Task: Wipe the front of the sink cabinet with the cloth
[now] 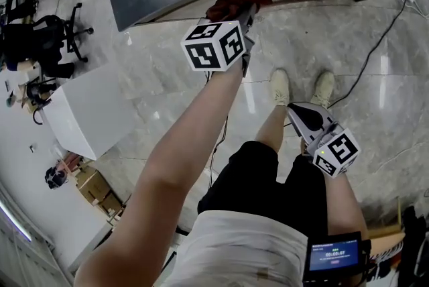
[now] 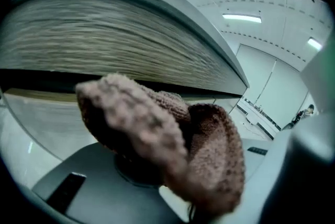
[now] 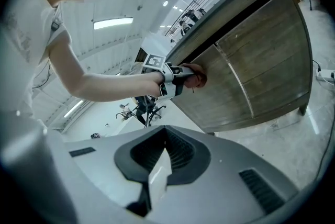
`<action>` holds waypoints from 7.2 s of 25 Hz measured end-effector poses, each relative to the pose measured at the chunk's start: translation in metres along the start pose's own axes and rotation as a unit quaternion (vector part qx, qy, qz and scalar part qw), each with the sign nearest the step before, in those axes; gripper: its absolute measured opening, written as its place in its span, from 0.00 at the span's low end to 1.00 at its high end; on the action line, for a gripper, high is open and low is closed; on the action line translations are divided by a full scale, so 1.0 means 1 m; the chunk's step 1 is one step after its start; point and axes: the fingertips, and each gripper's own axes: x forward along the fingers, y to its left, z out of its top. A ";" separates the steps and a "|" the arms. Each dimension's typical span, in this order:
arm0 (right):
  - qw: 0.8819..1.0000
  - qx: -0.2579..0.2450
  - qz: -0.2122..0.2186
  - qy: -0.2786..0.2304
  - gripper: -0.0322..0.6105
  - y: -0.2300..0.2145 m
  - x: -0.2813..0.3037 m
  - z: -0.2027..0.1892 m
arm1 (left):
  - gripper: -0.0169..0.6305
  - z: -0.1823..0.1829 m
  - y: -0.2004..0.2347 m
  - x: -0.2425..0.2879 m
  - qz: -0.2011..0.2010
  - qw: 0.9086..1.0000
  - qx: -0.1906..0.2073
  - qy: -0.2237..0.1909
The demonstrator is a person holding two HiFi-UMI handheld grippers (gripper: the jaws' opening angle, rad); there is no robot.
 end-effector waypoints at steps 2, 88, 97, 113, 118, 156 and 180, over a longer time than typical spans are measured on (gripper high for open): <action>1.000 -0.003 0.005 0.007 0.07 0.002 0.004 0.000 | 0.21 -0.003 0.018 -0.012 0.018 1.000 -0.022 -0.010; 0.997 0.019 0.027 0.069 0.07 -0.033 0.030 -0.026 | 0.21 -0.115 0.194 -0.010 0.093 0.990 -0.082 0.064; 0.994 -0.019 0.076 0.082 0.07 -0.076 0.049 -0.097 | 0.21 -0.137 0.232 -0.020 0.146 0.988 -0.040 0.038; 0.988 -0.086 0.120 0.041 0.07 -0.214 0.096 -0.123 | 0.21 -0.138 0.158 0.059 0.099 0.995 0.006 -0.008; 0.975 -0.152 0.151 0.053 0.07 -0.237 0.118 -0.136 | 0.21 -0.146 0.138 0.079 0.064 0.998 0.006 0.004; 0.956 -0.240 0.165 0.039 0.07 -0.321 0.076 -0.152 | 0.21 -0.140 -0.052 0.197 -0.088 0.990 -0.007 -0.112; 0.933 -0.263 0.210 0.129 0.07 -0.297 0.134 -0.211 | 0.21 -0.197 0.215 0.049 0.190 0.980 -0.009 -0.066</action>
